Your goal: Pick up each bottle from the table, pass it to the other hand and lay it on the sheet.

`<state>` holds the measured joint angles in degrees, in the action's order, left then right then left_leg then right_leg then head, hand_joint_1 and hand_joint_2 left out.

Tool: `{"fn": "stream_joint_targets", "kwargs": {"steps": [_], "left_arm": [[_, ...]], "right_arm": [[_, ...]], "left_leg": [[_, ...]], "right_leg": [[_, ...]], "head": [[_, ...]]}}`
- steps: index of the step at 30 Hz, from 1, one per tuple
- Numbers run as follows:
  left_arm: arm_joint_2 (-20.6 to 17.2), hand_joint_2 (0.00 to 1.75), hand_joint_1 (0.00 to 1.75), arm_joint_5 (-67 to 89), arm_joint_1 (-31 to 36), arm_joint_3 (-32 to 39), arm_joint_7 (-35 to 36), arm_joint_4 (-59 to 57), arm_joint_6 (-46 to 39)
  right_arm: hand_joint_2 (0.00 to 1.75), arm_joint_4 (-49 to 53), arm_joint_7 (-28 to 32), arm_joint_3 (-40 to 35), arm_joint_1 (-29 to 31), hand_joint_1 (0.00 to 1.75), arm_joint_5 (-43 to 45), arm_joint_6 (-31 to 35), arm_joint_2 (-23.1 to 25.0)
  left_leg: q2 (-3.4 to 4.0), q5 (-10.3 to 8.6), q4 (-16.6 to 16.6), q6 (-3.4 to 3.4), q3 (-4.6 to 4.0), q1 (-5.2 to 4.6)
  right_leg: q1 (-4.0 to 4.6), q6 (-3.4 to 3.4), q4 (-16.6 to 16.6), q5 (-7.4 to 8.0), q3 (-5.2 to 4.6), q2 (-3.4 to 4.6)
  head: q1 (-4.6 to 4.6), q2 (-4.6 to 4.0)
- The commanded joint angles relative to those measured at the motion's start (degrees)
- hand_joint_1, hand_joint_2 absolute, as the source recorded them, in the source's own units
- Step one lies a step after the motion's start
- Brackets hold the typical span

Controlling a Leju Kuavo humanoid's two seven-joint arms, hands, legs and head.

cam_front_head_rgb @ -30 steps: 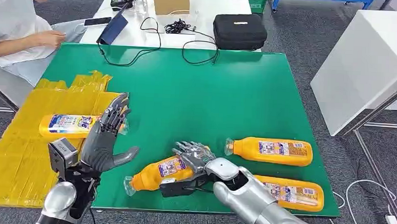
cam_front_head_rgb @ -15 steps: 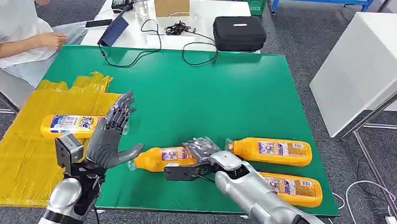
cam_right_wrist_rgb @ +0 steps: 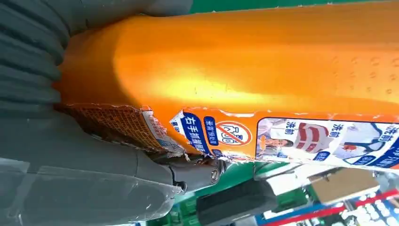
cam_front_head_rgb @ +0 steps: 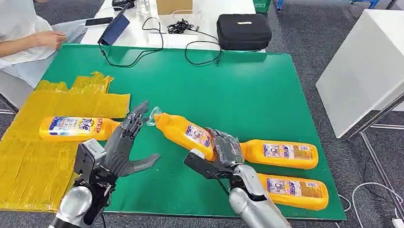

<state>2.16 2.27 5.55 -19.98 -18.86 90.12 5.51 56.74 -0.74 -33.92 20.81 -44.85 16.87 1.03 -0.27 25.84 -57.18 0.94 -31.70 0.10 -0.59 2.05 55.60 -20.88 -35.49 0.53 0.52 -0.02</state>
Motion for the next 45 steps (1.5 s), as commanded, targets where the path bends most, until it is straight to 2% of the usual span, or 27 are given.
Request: {"fn": "stream_joint_targets", "kwargs": {"steps": [1,13,15,18,20,22,26,27,30,32,33,35,39,41,45], "left_arm": [[-0.44,1.75,0.0,0.07,1.29,-1.84,0.25,-1.75,-0.03],[-0.44,1.75,0.0,0.07,1.29,-1.84,0.25,-1.75,-0.03],[-0.28,1.75,0.0,0.47,1.4,-2.56,0.75,-2.15,-0.55],[0.18,1.75,0.0,-0.19,2.0,-2.79,1.79,-3.57,-2.57],[0.08,1.75,0.0,-0.35,3.01,-3.06,2.24,-4.59,-3.2],[-0.38,1.75,0.0,0.08,5.74,-3.53,3.63,-6.55,-5.21],[-0.27,1.75,0.0,-4.52,10.16,-1.85,5.57,-11.06,-6.57],[-0.8,1.75,0.0,-8.44,12.92,-0.07,8.23,-12.17,-10.93],[-1.45,1.75,0.0,-10.96,14.22,-0.91,9.28,-12.37,-10.83],[-1.2,1.75,0.0,-11.94,13.58,-1.58,8.98,-12.43,-11.92],[-1.31,1.75,0.0,-12.0,13.23,-2.34,8.53,-12.17,-12.12],[-1.45,1.75,0.0,-12.07,12.81,-3.35,8.37,-11.92,-12.1],[-1.66,1.75,0.0,-13.28,12.8,-4.12,7.75,-11.69,-11.34],[-1.62,1.75,0.0,-14.05,13.5,-4.66,7.74,-12.14,-10.48],[-2.0,1.75,0.0,-15.14,13.69,-5.24,7.03,-11.78,-8.87]], "right_arm": [[1.75,2.46,0.22,2.82,-0.12,1.75,0.05,-0.16,-0.78],[1.75,2.46,0.22,2.82,-0.12,1.75,0.05,-0.16,-0.78],[1.75,5.98,4.63,7.21,-2.26,1.75,0.75,6.3,0.32],[1.75,14.74,9.55,13.02,-5.96,1.75,4.2,11.15,1.58],[1.75,18.73,11.82,14.62,-7.8,1.75,5.14,13.08,2.06],[1.75,22.27,16.61,16.35,-8.69,1.75,7.94,16.64,3.38],[1.75,24.85,21.85,16.62,-9.58,1.75,14.42,19.05,5.43],[1.75,26.29,28.19,12.39,-11.63,1.75,20.65,15.02,7.71],[1.75,24.85,27.32,5.92,-11.98,1.75,17.9,20.64,8.19],[1.75,24.63,26.55,4.16,-11.89,1.75,19.48,21.31,7.19],[1.75,24.89,27.19,4.91,-12.38,1.75,17.04,23.13,7.27],[1.75,26.08,28.31,7.55,-13.6,1.75,14.71,23.13,8.26],[1.75,24.73,26.44,5.35,-12.02,1.75,16.27,22.39,6.3],[1.75,20.93,25.54,3.09,-9.77,1.75,16.45,19.25,5.63],[1.75,13.49,23.48,2.14,-6.45,1.75,15.1,18.63,6.74]], "left_leg": [[-0.04,0.03,0.0,-0.02,0.04,-0.01],[-0.02,0.03,0.01,-0.02,0.02,-0.01],[-0.05,0.04,0.0,-0.03,0.03,0.0],[-0.14,0.05,-0.03,-0.03,-0.01,0.0],[-0.15,0.06,-0.04,-0.03,-0.05,0.0],[-0.19,0.09,-0.05,-0.04,0.0,0.03],[-0.23,0.04,-0.07,-0.07,-0.09,0.04],[-0.14,0.02,-0.03,-0.05,-0.12,0.0],[0.01,0.06,-0.01,-0.1,-0.03,0.06],[0.08,0.07,0.02,-0.09,0.0,0.11],[0.06,0.1,0.04,-0.11,0.09,0.11],[-0.08,0.06,0.06,-0.1,0.1,0.08],[-0.01,0.08,0.0,-0.09,0.05,0.13],[0.0,0.06,-0.01,-0.09,0.03,0.13],[0.09,0.01,0.03,-0.1,-0.06,0.06]], "right_leg": [[0.0,-0.02,0.01,-0.05,0.05,-0.07],[0.0,-0.02,0.0,-0.04,0.03,-0.05],[0.0,-0.03,0.01,-0.06,0.05,-0.09],[0.01,-0.04,0.04,-0.1,0.02,-0.19],[0.01,-0.05,0.05,-0.11,0.0,-0.18],[0.04,-0.06,0.05,-0.15,0.06,-0.24],[0.05,-0.08,0.08,-0.12,-0.03,-0.28],[0.01,-0.06,0.07,-0.07,-0.09,-0.17],[0.07,-0.11,0.04,-0.05,-0.05,-0.03],[0.1,-0.12,0.0,-0.03,-0.02,0.01],[0.11,-0.14,0.0,-0.08,0.06,-0.03],[0.09,-0.09,0.0,-0.12,0.1,-0.16],[0.17,-0.07,0.01,-0.11,0.07,-0.09],[0.16,-0.08,0.01,-0.09,0.06,-0.07],[0.06,-0.09,-0.01,0.0,-0.04,0.05]], "head": [[0.02,0.0],[0.02,0.0],[0.02,0.0],[0.0,0.0],[0.0,0.0],[0.02,0.0],[0.02,0.0],[0.0,0.0],[0.0,0.0],[0.02,0.0],[0.04,0.0],[0.02,0.0],[0.0,0.0],[0.0,0.0],[0.02,0.0]]}}
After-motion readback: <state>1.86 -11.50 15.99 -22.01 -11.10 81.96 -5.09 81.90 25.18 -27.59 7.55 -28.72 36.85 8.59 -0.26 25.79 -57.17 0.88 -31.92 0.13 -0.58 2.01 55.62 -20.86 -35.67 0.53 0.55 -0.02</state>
